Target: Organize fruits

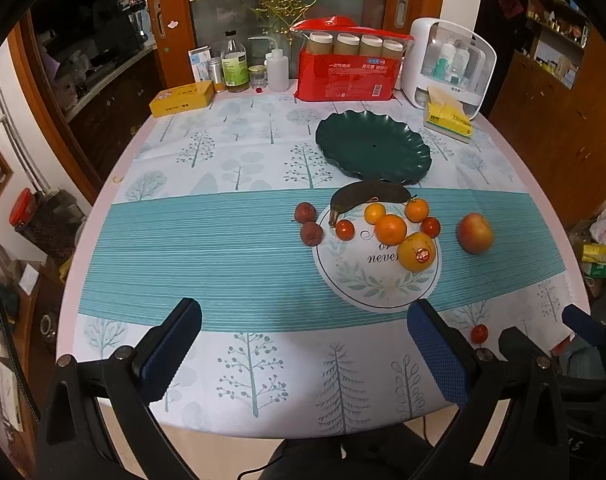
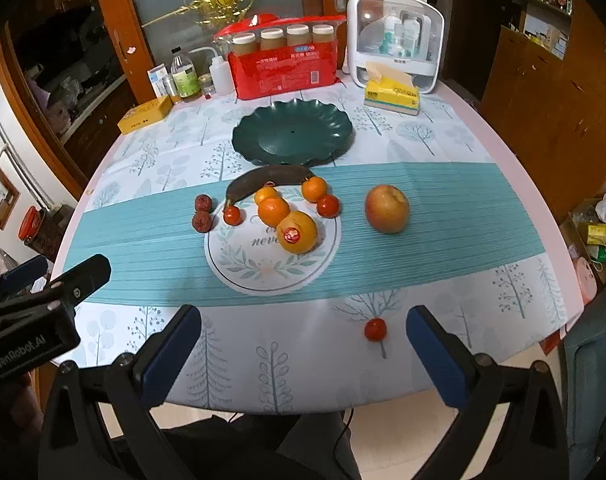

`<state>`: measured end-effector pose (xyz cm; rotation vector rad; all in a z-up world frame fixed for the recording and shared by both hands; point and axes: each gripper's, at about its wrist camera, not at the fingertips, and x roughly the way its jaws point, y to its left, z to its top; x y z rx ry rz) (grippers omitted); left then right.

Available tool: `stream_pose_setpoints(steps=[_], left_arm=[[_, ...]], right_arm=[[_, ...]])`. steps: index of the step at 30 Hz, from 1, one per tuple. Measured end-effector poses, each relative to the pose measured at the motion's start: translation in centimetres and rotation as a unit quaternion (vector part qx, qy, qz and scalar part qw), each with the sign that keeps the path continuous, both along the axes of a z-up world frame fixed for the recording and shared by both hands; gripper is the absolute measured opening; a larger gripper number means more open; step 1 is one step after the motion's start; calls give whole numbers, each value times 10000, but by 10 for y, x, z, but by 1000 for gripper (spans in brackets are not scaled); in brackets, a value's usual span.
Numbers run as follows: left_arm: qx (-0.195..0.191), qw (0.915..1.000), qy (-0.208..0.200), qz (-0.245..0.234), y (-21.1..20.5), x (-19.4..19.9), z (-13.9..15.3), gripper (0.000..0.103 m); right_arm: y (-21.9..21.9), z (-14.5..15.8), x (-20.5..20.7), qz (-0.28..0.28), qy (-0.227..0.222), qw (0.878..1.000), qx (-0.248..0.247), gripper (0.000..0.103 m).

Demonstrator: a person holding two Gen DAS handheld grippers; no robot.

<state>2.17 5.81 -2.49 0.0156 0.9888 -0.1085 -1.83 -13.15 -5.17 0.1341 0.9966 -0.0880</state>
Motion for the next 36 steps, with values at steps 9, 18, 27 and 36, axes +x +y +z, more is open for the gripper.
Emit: stream_pose_setpoints(steps=[9,18,27,36], left_arm=[[-188,9979,378,-500,-17,14,-24,102],[-251,9923,778,-935,-57,35,-52,102],[-199,9892,1113,-932,-93,73,-76,102],[-495,9818,1758,-527,-116,115,-112,102]], right_arm=[[1,-19,-14,165,-429,9978,-484,101],[-17,-66,-24,92,-298,9961,-822,88],[-39,-119,-17,270,172,9965,-773,68],[-59,-141,8,1021,490,9930,-332,49]])
